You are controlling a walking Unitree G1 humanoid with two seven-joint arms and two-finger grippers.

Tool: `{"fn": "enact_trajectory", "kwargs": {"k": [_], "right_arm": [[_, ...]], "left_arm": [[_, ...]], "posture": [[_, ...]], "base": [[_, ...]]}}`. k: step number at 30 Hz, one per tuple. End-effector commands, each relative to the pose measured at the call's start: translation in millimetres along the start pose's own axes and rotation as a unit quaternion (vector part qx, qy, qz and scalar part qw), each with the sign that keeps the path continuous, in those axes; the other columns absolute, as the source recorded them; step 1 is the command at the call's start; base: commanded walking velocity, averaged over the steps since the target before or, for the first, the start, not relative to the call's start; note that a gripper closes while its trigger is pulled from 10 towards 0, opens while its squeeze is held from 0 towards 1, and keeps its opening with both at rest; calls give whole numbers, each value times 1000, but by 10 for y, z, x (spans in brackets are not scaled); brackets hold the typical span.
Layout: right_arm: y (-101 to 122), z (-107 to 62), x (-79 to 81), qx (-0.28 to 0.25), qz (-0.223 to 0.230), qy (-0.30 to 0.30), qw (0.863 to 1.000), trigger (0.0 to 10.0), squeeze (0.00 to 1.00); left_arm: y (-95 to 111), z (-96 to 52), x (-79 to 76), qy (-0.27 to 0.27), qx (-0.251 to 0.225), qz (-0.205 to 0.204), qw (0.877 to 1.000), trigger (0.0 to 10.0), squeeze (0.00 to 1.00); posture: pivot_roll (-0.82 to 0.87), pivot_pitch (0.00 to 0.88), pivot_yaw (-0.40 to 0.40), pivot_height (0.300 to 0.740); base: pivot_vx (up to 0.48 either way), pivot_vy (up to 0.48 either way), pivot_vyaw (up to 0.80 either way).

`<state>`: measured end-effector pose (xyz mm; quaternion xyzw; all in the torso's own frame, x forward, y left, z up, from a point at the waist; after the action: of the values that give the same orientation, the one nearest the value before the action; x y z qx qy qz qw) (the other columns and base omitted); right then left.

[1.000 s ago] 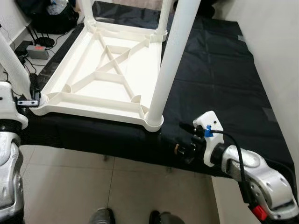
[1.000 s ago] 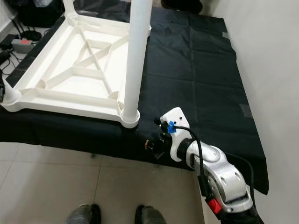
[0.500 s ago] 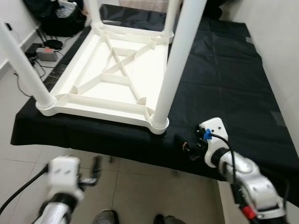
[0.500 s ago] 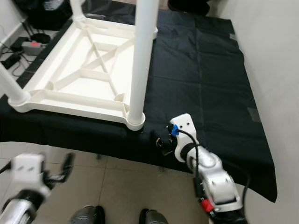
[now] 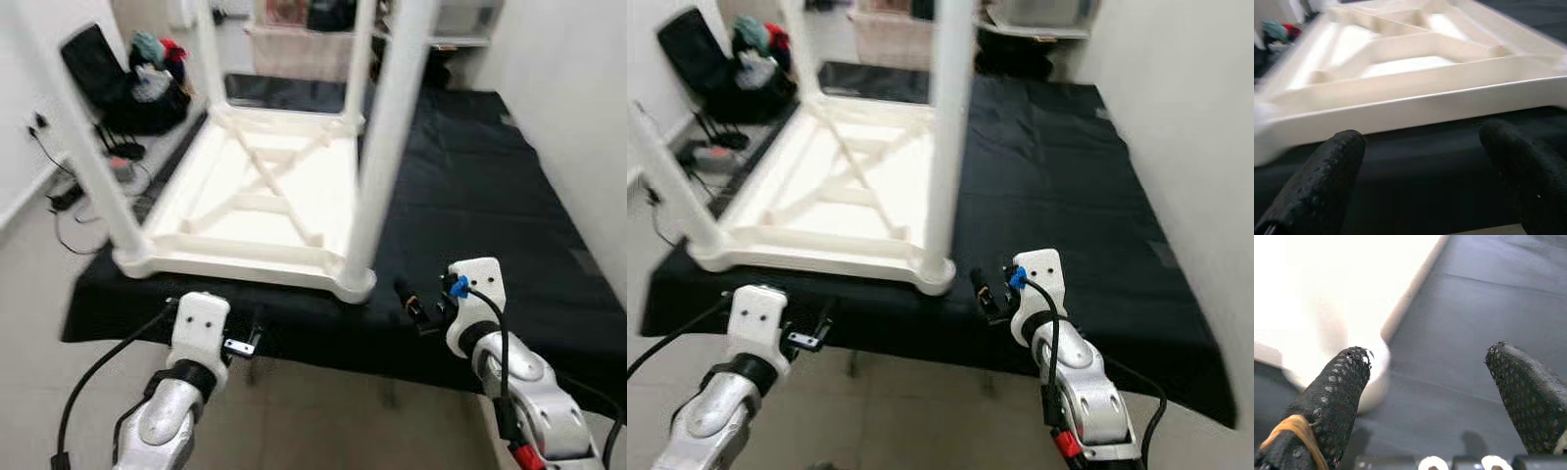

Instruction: Building children table

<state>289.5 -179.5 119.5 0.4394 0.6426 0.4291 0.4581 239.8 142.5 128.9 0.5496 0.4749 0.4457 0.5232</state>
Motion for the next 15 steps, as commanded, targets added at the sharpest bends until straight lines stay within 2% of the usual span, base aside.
{"fn": "enact_trajectory", "kwargs": {"k": [1, 3, 8, 9, 11, 12, 14, 15], "right_arm": [[-33, 0, -70, 3, -6, -18, 1000, 10000, 0], [-27, 9, -82, 1, -8, -20, 1000, 10000, 0], [-4, 53, -210, -2, -22, -41, 999, 10000, 0], [10, 64, -352, 0, -37, -66, 997, 10000, 0], [23, 66, -506, 5, -54, -91, 994, 10000, 0], [23, 66, -506, 5, -54, -91, 994, 10000, 0], [41, 58, -636, 5, -64, -109, 992, 10000, 0], [41, 58, -636, 5, -64, -109, 992, 10000, 0]], "left_arm": [[-40, 22, -8, -6, 6, 14, 1000, 10000, 0], [-37, 31, -18, -11, 5, 18, 1000, 10000, 0], [-45, 71, -53, -32, 6, 26, 999, 10000, 0], [-33, 89, -61, -38, 2, 28, 999, 10000, 0], [-22, 107, -65, -41, -1, 28, 999, 10000, 0], [-22, 107, -65, -41, -1, 28, 999, 10000, 0], [-13, 125, -69, -42, -4, 28, 999, 10000, 0], [-13, 125, -69, -42, -4, 28, 999, 10000, 0]], "posture": [[-41, 1, -83, 740], [-41, 1, -83, 740], [-47, 0, -82, 740], [-51, 0, -80, 740], [-60, 0, -79, 740], [-60, 0, -79, 740], [-61, 0, -79, 740], [-61, 0, -79, 740]], "base": [[0, 480, 0], [0, 480, 0], [0, 0, 0], [0, 0, 0], [0, 0, 0], [0, 0, 0], [0, 0, 0], [0, 0, 0]]}}
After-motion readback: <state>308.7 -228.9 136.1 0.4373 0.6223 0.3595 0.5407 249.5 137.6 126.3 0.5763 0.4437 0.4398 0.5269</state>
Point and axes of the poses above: a point about 5 cm out from each wrist's last joint towards the gripper, its own z axis pointing out of the wrist towards the gripper, its own y axis along the axis of the wrist's last joint, x = y × z, the point moved 2 cm from there along z, pointing out of the wrist towards the gripper, and after that the axes turned 9 degrees about -z, right-handed, at the moved point
